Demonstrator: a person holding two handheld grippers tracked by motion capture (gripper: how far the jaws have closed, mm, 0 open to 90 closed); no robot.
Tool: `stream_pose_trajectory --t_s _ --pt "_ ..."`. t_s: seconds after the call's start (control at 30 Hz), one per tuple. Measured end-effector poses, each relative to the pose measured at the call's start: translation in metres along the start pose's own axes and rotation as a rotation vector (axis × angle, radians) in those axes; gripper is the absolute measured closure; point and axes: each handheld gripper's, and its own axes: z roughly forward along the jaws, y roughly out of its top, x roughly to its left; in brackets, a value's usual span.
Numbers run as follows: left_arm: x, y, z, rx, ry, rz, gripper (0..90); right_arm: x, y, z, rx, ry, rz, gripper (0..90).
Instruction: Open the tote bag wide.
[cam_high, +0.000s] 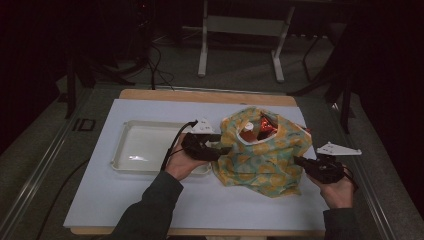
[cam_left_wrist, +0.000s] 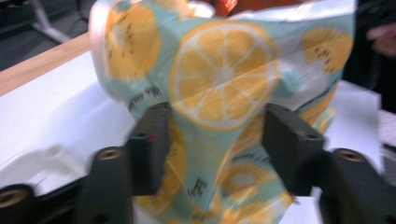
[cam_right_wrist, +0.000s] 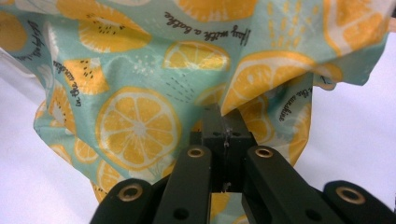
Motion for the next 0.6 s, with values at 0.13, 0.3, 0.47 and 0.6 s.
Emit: stream_pose_trajectory --t_s 0.13,0.3,0.47,0.6 --pt "-0.003 0.006 0.002 -0.015 -0.002 -0.017 77.0 0.000 -0.002 -0.001 0.002 0.000 -0.007 90.0" --pt "-0.012 0.011 -0.005 -0.066 -0.003 0.017 89.4 0.000 -0.004 -0.004 -0.002 -0.001 -0.012 90.0" --pt "-0.022 0.018 -0.021 -0.143 -0.010 0.058 89.4 0.000 -0.005 -0.008 -0.010 -0.004 -0.016 90.0" --pt "-0.029 0.021 -0.030 -0.176 -0.032 0.083 89.5 0.001 -0.005 -0.011 -0.014 -0.006 -0.023 90.0"
